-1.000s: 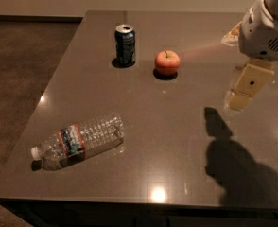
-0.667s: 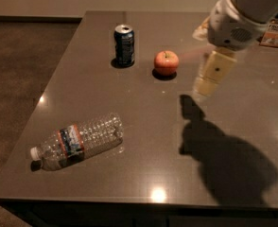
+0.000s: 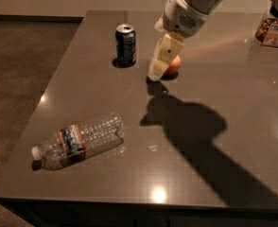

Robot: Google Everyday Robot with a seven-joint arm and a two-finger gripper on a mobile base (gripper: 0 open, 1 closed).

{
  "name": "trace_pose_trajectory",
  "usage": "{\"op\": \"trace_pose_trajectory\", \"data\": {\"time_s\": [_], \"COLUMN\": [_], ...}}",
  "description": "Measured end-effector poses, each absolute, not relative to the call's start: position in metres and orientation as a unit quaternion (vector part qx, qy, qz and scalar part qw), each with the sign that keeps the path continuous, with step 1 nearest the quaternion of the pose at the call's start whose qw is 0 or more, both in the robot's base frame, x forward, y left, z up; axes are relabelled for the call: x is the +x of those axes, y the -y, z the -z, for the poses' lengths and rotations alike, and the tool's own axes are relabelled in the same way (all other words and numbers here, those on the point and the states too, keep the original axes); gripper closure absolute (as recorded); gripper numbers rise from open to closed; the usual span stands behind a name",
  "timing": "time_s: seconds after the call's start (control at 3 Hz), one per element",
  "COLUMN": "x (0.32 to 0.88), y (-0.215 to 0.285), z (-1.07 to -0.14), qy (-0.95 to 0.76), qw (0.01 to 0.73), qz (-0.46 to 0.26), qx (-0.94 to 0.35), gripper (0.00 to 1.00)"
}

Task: Knock pepsi can over

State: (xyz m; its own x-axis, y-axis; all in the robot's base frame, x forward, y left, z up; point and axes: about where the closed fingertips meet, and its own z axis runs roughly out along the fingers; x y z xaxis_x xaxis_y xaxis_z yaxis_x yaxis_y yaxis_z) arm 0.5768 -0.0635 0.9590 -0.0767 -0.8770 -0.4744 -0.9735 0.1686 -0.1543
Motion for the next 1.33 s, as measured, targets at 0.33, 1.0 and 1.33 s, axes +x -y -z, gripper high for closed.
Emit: {"op": "trace_pose_trajectory", "data": {"time_s": [0.33, 1.0, 1.33], "x": [0.618, 0.689, 0.709], "y": [0.032, -0.007, -0.015], "z": [-0.947, -0.922, -0.919], "qy": [-0.740, -0.785, -0.796], "qw": [0.241, 0.255, 0.264], "qz": [-0.111, -0.108, -0.110], "qx": [-0.619, -0.554, -0.533], "gripper": [0.00, 0.00, 0.00]}}
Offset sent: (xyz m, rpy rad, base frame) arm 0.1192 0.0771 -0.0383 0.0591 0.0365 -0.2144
